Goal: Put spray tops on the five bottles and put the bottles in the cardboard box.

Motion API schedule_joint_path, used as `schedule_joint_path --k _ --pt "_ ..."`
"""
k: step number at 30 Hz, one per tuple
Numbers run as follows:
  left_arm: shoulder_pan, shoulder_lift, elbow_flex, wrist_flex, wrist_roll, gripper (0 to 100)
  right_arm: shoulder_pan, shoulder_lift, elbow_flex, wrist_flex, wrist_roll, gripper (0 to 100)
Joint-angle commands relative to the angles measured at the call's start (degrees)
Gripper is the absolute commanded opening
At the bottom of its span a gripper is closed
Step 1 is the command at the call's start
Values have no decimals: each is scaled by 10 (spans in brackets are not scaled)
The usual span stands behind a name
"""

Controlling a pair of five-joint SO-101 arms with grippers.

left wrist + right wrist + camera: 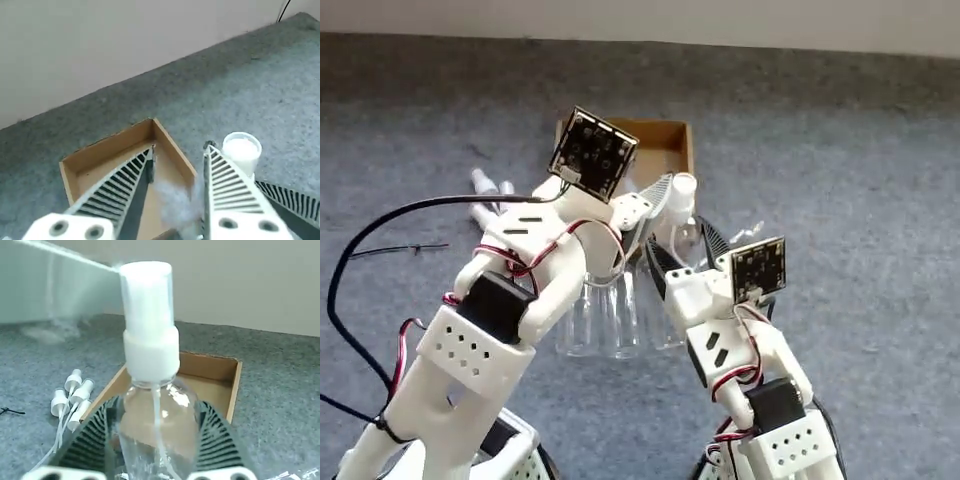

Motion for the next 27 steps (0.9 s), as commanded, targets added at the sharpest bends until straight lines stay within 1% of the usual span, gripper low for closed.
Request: schedule_joint_path --k 1,3,6,9,11,24,27 --pt "11 1 -4 -21 -5 158 6 -9 -25 -11 -4 5" --pt "7 -4 -8 -21 -6 158 6 -9 -25 -11 -4 5" --pt "6 -1 -66 -12 -6 158 6 -9 -25 -11 -4 5" --pt "12 0 -122 22 -6 158 6 -9 -25 -11 -4 5" --pt "18 0 -134 33 -6 158 6 -9 -25 -11 -4 5" --pt "24 0 -47 35 -8 158 6 -9 -25 -11 -4 5" --pt "24 0 -39 33 -31 158 6 -9 -25 -11 -4 5"
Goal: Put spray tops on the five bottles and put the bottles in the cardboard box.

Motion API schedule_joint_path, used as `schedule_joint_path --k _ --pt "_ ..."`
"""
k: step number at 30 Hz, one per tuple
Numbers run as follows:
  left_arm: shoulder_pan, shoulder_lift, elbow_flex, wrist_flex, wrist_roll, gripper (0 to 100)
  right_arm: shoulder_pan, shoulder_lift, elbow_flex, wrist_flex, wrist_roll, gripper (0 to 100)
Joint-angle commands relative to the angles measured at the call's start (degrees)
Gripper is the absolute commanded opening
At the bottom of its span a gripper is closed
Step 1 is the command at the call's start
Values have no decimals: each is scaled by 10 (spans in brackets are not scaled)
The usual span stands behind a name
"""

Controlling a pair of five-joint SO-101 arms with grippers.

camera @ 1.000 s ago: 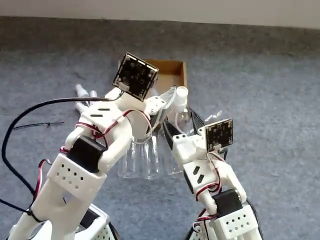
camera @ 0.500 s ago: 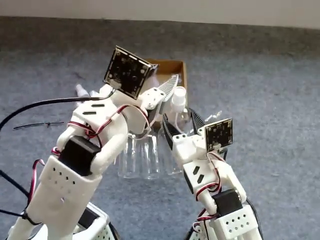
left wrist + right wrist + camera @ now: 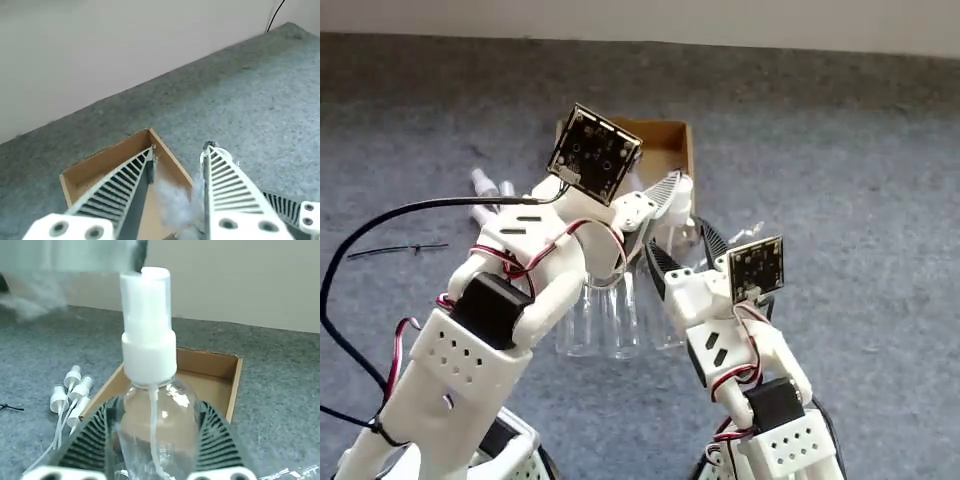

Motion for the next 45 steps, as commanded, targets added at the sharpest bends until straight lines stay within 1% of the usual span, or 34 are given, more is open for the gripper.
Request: schedule_joint_path --k 1,9,16,17,23,25,28,31,34,35,37,39,42,45 --pt "9 -1 10 -7 -25 158 6 -9 -26 -12 -4 5" --pt "5 -1 63 -51 -25 158 6 -9 -26 -12 -4 5" --pt "5 -7 40 -47 -26 160 6 -9 -26 -12 -4 5" --pt "5 -7 22 -41 -26 161 6 -9 -26 -12 -4 5" --pt "1 -6 -98 61 -26 162 6 -7 -26 -12 -4 5" --pt "-36 -7 -128 76 -25 158 6 -6 -26 -12 -4 5" --pt "-122 -1 -149 79 -22 158 9 -5 -28 -12 -4 5" --pt "-202 -1 -116 78 11 158 9 -5 -33 -14 -4 5" --pt "-239 -1 -44 78 25 158 10 7 -49 -45 -1 5" --pt "-246 -1 -15 78 25 158 10 22 -58 -51 13 5" --pt "-262 -2 42 78 25 158 9 73 -97 -52 31 5" --pt "-283 -2 91 76 25 159 9 143 -149 -52 24 5" --pt "-312 -4 160 49 26 161 9 263 -244 -65 20 5" --pt "-320 -7 216 20 25 162 7 383 -335 -96 20 5"
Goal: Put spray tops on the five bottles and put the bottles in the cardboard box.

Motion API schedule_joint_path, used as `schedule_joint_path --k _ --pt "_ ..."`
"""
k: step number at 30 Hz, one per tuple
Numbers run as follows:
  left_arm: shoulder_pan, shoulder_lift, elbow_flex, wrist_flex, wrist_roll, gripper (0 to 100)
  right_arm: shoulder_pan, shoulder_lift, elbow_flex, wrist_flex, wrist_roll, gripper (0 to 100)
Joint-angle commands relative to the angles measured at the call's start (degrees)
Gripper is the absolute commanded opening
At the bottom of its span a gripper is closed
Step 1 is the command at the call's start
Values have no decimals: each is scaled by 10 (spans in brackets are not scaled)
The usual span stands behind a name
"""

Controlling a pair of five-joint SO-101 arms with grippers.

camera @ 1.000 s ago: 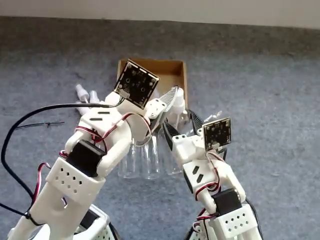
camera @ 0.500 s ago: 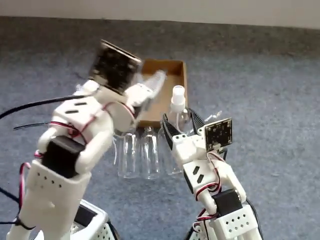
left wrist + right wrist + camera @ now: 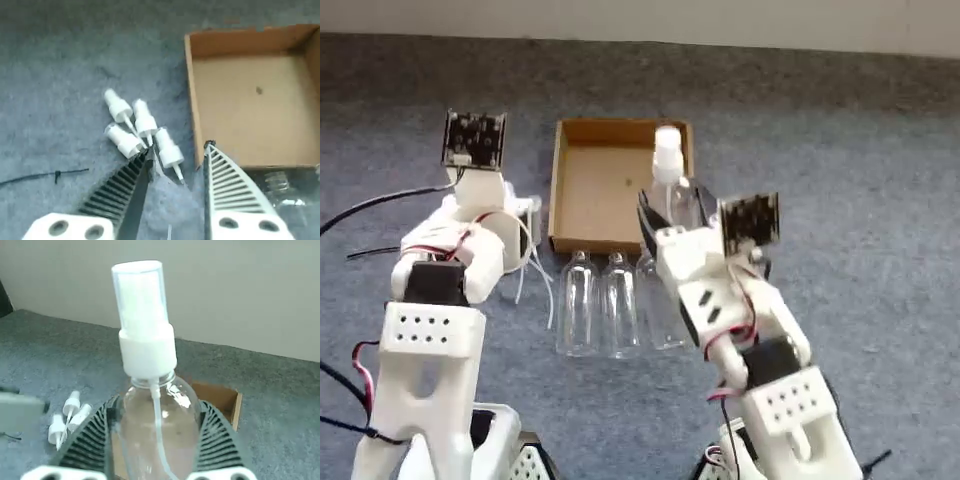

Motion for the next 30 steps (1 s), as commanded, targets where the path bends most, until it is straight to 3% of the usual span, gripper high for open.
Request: schedule_joint_path --k 1,9,13,16,22,30 --pt "-14 -7 60 -39 2 162 1 142 -141 -32 4 5" --pt "7 -44 65 -37 1 256 -58 329 -301 -33 4 5" --pt "-26 -131 46 -37 1 229 -43 320 -276 -2 4 5" --pt "-18 -181 22 -37 2 223 -36 262 -191 4 4 5" --pt "73 -172 -80 -36 2 224 -26 53 0 7 8 5" --pt "202 -40 -278 47 -25 225 0 -114 136 7 8 5"
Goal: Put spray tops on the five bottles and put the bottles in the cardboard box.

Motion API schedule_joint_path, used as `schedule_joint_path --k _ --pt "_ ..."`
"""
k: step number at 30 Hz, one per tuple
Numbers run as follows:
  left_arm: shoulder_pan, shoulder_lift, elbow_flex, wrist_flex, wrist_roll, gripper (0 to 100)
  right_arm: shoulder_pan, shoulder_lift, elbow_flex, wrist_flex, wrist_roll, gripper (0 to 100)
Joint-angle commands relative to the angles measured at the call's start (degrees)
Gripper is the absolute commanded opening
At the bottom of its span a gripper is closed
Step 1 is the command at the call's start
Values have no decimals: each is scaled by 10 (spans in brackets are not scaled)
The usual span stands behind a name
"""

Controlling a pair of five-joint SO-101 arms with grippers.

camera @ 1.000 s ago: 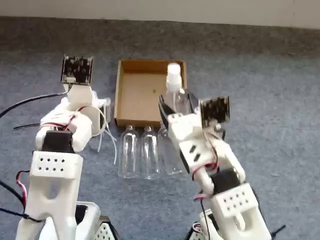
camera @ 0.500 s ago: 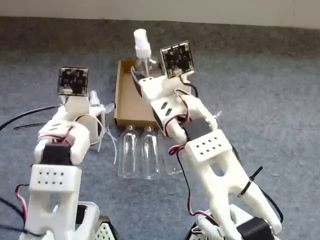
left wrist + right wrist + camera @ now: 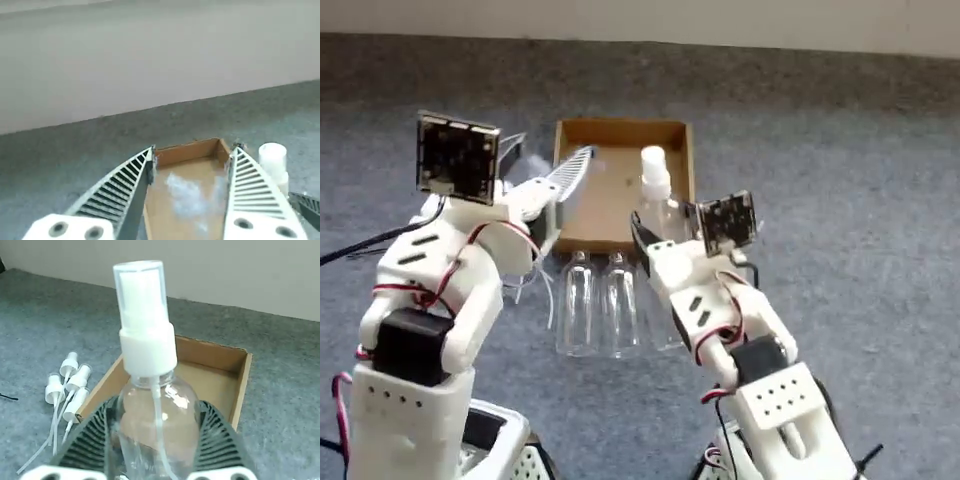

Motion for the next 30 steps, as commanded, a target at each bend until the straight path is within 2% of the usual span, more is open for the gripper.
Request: schedule_joint_path --k 1,7,14,20,30 --pt "83 86 -126 47 -21 225 10 -65 27 1 7 5" --pt "119 176 -204 60 -22 225 9 -122 76 1 7 5" --pt "121 234 -206 69 -22 225 9 -133 77 1 7 5" --pt "121 240 -141 69 -57 225 9 -134 75 1 7 5" --pt "123 244 -64 18 -59 225 9 -135 74 1 7 5"
